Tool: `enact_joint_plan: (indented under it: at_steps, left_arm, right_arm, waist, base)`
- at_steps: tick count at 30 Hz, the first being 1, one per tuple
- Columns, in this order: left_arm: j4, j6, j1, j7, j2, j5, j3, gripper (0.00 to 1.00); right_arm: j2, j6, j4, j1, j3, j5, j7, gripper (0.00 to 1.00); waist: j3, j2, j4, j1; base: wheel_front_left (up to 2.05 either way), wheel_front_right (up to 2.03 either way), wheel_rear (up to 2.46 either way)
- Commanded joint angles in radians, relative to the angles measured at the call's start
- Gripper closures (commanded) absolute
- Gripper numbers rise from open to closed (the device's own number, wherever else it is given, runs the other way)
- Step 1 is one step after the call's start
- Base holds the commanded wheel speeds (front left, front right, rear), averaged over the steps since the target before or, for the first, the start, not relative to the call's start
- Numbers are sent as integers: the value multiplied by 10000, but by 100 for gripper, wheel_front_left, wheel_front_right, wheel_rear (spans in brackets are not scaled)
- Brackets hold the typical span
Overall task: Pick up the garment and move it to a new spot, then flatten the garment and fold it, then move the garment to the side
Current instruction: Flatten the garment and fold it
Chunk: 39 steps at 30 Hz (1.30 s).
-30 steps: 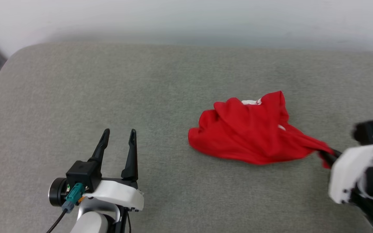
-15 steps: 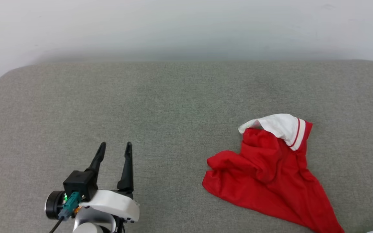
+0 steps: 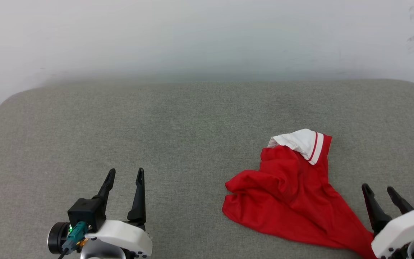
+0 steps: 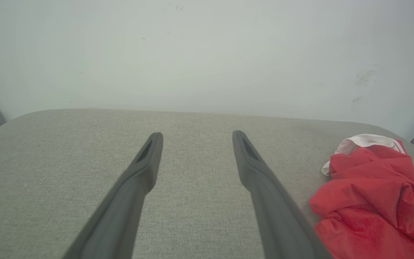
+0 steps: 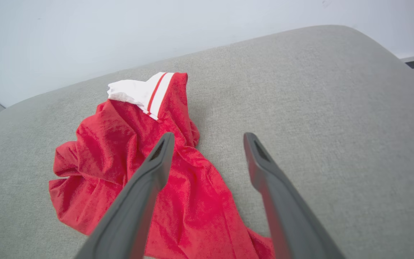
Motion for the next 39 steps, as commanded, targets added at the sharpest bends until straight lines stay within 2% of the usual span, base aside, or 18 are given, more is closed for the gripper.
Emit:
enact_joint_plan:
  at_steps: [1,4,14,24,25,26,27,33,39]
  left_arm:
    - [-25,53,83,12,48,-51,0,0]
    - [-114,45,-84,38,44,-17,-53,0]
    - [1,-120,-881,-173,-202,110,-283,0]
    - [298,-193,-1421,-439,-421,199,-384,0]
    - [332,-193,-1440,-457,-429,194,-375,0]
    - [361,-180,-1440,-485,-443,191,-359,0]
    - [393,-163,-1433,-504,-454,184,-346,0]
    - [526,-117,-1235,-580,-384,129,-263,0]
    - [524,-71,-1015,-567,-279,54,-228,0]
  right_arm:
    - [-97,-3,-83,-227,100,-108,68,0]
    - [-401,-3,-210,-995,646,-104,713,0]
    - [-1698,-3,817,-4034,2722,176,4034,0]
    - [-2483,-3,2505,-5914,3917,388,5530,0]
    - [-2548,-3,2635,-6001,3926,341,5587,33]
    - [-2563,-5,2753,-6079,3899,357,5662,74]
    - [-2572,-5,2809,-6169,3847,357,5647,100]
    - [-2494,-5,2712,-6012,2985,363,5320,100]
    - [-2002,-3,2524,-4727,456,418,4829,100]
  waist:
    - [13,0,7,1]
    - [159,0,110,1]
    - [1120,0,917,1]
    - [1790,0,1222,1]
    - [1799,0,1207,1]
    - [1804,0,1175,1]
    - [1796,0,1135,1]
    - [1553,0,751,1]
    - [1225,0,413,1]
  base:
    - [0,0,0]
    - [0,0,0]
    - [0,0,0]
    - [0,0,0]
    - [0,0,0]
    - [0,0,0]
    - [0,0,0]
    - [0,0,0]
    - [0,0,0]
